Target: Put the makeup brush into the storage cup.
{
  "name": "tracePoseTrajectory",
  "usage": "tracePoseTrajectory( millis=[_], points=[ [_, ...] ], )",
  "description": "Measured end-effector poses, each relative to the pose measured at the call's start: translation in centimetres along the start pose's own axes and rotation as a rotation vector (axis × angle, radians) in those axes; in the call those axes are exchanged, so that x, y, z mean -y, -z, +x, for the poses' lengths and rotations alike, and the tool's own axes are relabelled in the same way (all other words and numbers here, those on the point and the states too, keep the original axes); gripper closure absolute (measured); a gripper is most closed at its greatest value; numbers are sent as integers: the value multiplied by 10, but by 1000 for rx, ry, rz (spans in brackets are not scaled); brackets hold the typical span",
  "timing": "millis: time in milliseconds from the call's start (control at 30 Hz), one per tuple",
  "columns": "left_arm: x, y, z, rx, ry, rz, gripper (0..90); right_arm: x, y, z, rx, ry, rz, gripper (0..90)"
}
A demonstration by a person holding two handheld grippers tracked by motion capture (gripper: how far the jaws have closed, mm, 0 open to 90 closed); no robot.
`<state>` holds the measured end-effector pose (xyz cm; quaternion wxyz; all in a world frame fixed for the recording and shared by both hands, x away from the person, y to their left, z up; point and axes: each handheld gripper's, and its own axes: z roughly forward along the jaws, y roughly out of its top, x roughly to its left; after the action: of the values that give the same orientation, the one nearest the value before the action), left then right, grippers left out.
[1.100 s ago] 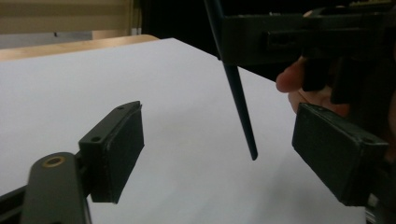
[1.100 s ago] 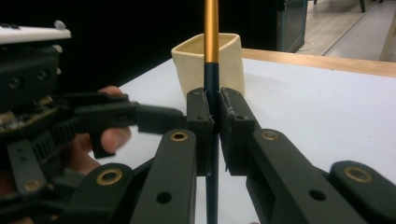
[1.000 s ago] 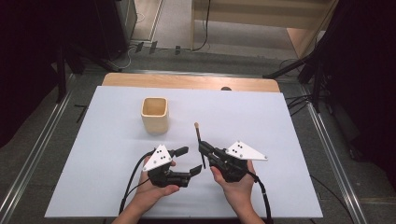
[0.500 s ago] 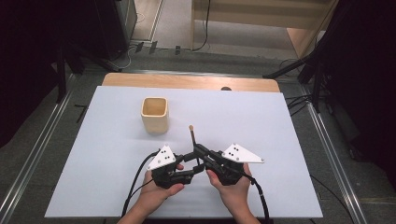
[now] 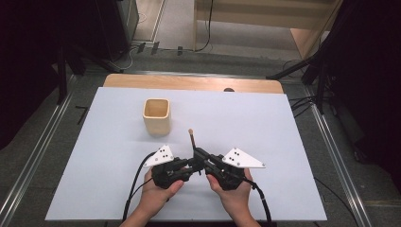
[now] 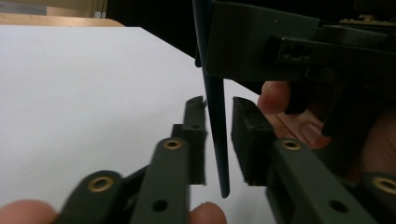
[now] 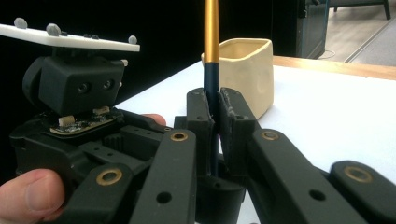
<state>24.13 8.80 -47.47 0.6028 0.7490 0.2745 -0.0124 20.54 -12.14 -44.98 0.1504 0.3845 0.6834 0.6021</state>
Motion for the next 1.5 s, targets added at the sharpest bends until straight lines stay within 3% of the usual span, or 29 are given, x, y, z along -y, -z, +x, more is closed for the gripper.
tracePoseTrajectory(
  millis=[100, 200, 267, 367, 467, 700, 833, 933, 1067, 1500],
  points=[
    [0, 1, 4, 2, 22, 2, 849, 0, 1, 2, 13, 14, 0, 840],
    [-1, 2, 4, -14, 18, 5, 850, -2, 2, 3, 18, 3, 4, 807],
    [0, 2, 4, -18, 10, 10, 851, -5, 3, 2, 1, -15, 5, 718],
    [1, 0, 3, -28, -12, 26, 851, -9, 5, 2, 6, -16, 8, 696],
    [3, -3, -1, -34, -35, 44, 851, -16, 6, -1, 0, -46, 30, 675],
    [6, -8, -7, -42, -93, 79, 851, -18, 4, -7, -3, -85, 59, 695],
    [7, -10, -8, -43, -111, 92, 851, -18, 4, -8, -7, -91, 71, 835],
    [6, -9, -9, -38, -106, 80, 845, -19, 5, -6, 10, -61, 66, 844],
    [3, -5, -8, -8, -88, 42, 685, -18, 5, -2, 18, -37, 55, 845],
    [-4, 3, -8, -31, -63, -15, 767, -12, -1, 7, 7, -8, 61, 845]
  ],
)
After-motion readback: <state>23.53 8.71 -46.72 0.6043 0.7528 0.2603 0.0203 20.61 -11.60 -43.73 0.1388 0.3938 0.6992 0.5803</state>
